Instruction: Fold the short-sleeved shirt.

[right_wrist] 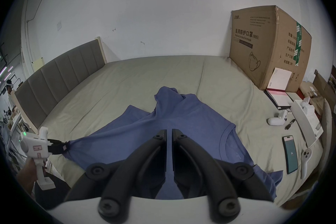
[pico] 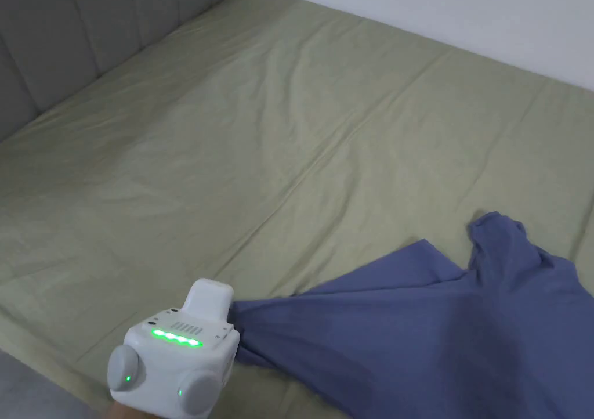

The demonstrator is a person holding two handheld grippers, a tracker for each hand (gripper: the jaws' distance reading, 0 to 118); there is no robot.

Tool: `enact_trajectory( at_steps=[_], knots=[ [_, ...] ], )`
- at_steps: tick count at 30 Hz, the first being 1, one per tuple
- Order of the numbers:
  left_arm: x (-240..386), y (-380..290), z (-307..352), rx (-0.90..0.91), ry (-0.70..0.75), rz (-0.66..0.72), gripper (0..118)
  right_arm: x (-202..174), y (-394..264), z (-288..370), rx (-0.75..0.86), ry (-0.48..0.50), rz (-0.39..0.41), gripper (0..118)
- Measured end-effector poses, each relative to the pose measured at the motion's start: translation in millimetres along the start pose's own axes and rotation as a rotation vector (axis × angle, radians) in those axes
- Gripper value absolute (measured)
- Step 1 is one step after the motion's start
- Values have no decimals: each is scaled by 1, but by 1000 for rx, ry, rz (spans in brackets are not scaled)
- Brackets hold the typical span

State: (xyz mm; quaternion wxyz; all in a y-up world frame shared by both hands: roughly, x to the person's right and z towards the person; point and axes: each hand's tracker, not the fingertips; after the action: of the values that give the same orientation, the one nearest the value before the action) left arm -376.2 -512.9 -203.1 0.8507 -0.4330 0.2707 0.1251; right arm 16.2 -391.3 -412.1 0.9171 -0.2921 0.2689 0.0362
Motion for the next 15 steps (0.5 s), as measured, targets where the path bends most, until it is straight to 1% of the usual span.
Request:
enact_trajectory(
  at_steps=[1,2,3,4,7,9,11,12,13,14,15],
  knots=[
    [1,-1,3,16,3,-18,4,2,1,-5,-7,-6,1,6],
    [-1,-1,7,24,-8,-6,3,5,3,-10,-22,-11,2,6],
    [-5,1,17,61,-54,57,3,9,4,-16,-36,-12,-2,6],
    [-4,5,27,84,-69,72,3,15,7,-23,-43,-9,1,6],
    [-7,14,58,145,-86,62,3,36,15,-54,-76,-38,46,6],
    [-6,24,72,142,-107,55,3,52,27,-85,-108,-45,49,6],
    [-7,27,79,156,-115,60,3,63,39,-118,-133,-76,76,7],
    [-3,33,81,156,-118,61,3,68,46,-139,-145,-83,87,24],
    [-2,35,83,162,-122,66,3,73,53,-159,-152,-76,81,55],
    [0,37,84,161,-122,65,3,79,57,-179,-178,-74,71,93],
    [1,38,85,157,-120,61,3,83,62,-203,-253,-63,63,115]
  ],
)
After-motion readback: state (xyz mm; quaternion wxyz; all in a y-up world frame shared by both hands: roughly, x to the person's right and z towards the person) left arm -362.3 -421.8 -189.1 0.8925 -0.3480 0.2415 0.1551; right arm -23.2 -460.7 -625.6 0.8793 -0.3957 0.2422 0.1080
